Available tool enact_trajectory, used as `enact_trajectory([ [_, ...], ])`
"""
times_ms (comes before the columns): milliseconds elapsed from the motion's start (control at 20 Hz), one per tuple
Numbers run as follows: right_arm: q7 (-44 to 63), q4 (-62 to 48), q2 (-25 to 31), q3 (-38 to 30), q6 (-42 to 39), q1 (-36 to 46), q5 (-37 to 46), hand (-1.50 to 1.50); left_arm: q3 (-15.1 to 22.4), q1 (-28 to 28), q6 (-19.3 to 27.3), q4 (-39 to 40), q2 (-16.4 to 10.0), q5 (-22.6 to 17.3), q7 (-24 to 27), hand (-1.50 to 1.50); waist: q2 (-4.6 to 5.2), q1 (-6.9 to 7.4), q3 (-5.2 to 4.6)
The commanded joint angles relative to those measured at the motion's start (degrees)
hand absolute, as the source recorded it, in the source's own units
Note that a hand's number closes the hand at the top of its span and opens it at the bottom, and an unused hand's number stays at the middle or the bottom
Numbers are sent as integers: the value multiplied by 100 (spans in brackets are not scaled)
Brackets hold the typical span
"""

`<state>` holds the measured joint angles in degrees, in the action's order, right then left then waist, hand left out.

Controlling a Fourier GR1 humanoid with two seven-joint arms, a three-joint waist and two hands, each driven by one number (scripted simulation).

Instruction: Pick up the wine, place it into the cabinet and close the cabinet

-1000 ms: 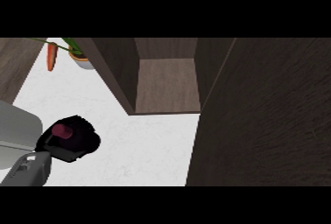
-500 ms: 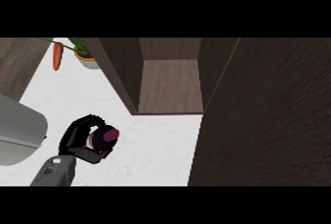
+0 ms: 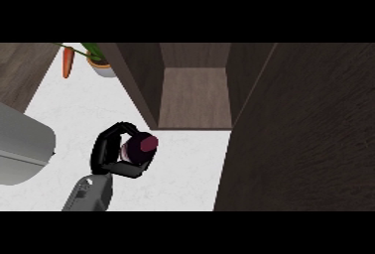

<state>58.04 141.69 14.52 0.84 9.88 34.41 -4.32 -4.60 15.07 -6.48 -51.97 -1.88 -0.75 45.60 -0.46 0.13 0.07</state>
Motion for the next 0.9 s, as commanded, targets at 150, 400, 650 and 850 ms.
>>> enact_trajectory([
  [150, 400, 544, -130, 149, 138, -140, -215, -150, 918, -449, 197, -1973, 183, -597, -1387, 150, -11, 24, -3],
  [400, 529, 594, 16, -149, 26, -153, -494, -150, 1474, -209, 958, -3020, 187, -1136, -2470, 150, 0, -39, -3],
  [650, 632, 149, 131, -282, 118, 513, -528, -150, 2271, 42, 2083, -3911, 188, -1166, -3399, 150, -3, -17, -8],
  [850, -161, 96, -43, -373, -256, -252, -773, -150, 2725, 975, 3202, -3539, 188, -1214, -3747, 150, 39, -80, -1],
])
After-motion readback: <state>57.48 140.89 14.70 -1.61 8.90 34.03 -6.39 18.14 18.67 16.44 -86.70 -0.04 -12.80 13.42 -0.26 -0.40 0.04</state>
